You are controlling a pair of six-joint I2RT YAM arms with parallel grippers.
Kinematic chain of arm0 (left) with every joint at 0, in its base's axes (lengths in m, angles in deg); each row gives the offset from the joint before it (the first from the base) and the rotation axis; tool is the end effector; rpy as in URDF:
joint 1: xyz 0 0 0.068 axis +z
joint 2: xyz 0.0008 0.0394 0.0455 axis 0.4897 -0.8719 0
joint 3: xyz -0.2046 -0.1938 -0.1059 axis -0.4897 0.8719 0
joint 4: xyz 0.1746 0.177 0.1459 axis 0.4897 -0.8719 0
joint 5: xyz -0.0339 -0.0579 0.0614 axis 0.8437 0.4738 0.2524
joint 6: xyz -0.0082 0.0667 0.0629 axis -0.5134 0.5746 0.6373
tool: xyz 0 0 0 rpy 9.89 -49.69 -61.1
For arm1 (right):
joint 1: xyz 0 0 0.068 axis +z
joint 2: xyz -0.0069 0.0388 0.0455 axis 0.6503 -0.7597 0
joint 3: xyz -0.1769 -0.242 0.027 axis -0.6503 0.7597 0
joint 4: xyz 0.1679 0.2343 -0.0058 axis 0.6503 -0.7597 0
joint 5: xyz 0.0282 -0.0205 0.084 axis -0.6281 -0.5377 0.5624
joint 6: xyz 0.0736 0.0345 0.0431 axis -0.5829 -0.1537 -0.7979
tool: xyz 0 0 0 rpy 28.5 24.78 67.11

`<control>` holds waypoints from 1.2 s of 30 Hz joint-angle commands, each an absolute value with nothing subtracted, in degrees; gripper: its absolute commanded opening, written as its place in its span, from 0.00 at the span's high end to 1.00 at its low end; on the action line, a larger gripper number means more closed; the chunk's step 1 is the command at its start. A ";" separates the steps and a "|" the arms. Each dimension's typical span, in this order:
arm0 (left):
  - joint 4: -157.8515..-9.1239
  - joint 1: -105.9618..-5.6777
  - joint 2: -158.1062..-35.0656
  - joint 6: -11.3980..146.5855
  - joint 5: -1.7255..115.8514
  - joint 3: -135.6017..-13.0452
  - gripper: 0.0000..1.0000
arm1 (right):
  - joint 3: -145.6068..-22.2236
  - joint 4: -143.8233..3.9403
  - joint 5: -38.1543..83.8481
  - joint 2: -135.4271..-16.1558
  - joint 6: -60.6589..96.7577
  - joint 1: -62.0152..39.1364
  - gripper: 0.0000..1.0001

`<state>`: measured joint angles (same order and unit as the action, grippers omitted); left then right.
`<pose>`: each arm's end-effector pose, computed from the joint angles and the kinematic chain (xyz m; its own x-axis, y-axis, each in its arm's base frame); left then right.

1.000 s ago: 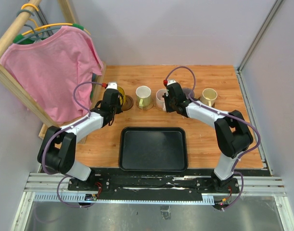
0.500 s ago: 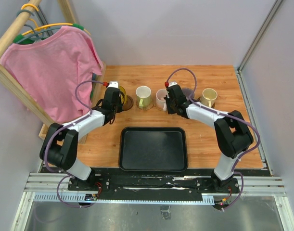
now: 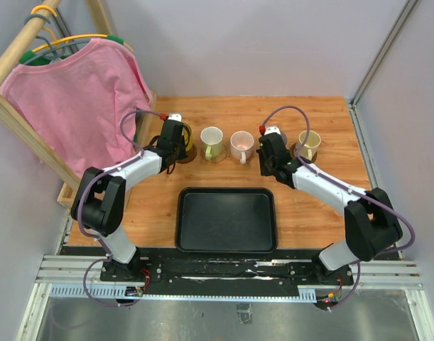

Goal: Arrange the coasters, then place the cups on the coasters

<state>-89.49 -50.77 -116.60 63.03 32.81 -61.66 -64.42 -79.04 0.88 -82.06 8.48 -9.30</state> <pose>0.4013 -0.1331 0.1953 -0.6153 -0.0454 -0.7870 -0.0172 0.9989 -0.0441 0.3421 0.1839 0.2150 -0.6338 -0.0650 -0.7708 -0.1712 0.9835 0.0578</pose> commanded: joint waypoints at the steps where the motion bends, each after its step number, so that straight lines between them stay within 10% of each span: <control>1: -89.56 -50.29 -118.48 62.72 32.54 -66.19 0.99 | -62.60 -81.86 -1.81 -76.60 7.36 -9.90 0.99; 27: -91.68 -50.24 -120.94 60.06 32.89 -64.47 0.99 | -59.08 -84.38 0.95 -68.76 6.31 -9.89 0.99; 36: -91.38 -50.24 -120.06 59.48 33.83 -62.98 0.55 | -58.64 -84.02 1.63 -68.62 5.98 -9.89 0.99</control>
<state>-94.04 -50.75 -121.08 59.91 33.51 -63.71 -59.42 -84.20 1.27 -69.49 6.82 -9.30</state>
